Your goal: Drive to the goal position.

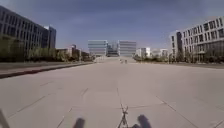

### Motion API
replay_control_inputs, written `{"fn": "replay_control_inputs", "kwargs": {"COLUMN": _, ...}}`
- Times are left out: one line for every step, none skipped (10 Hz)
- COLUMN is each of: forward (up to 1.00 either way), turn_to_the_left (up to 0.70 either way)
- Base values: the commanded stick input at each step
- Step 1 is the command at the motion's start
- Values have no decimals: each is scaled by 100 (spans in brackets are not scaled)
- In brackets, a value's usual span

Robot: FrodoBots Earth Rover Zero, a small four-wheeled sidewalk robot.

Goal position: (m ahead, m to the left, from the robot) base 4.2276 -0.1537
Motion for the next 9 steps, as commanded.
{"fn": "replay_control_inputs", "kwargs": {"forward": 70, "turn_to_the_left": 0}}
{"fn": "replay_control_inputs", "kwargs": {"forward": 70, "turn_to_the_left": 0}}
{"fn": "replay_control_inputs", "kwargs": {"forward": 70, "turn_to_the_left": 0}}
{"fn": "replay_control_inputs", "kwargs": {"forward": 70, "turn_to_the_left": 0}}
{"fn": "replay_control_inputs", "kwargs": {"forward": 70, "turn_to_the_left": 0}}
{"fn": "replay_control_inputs", "kwargs": {"forward": 70, "turn_to_the_left": 0}}
{"fn": "replay_control_inputs", "kwargs": {"forward": 70, "turn_to_the_left": 0}}
{"fn": "replay_control_inputs", "kwargs": {"forward": 70, "turn_to_the_left": 0}}
{"fn": "replay_control_inputs", "kwargs": {"forward": 70, "turn_to_the_left": 0}}
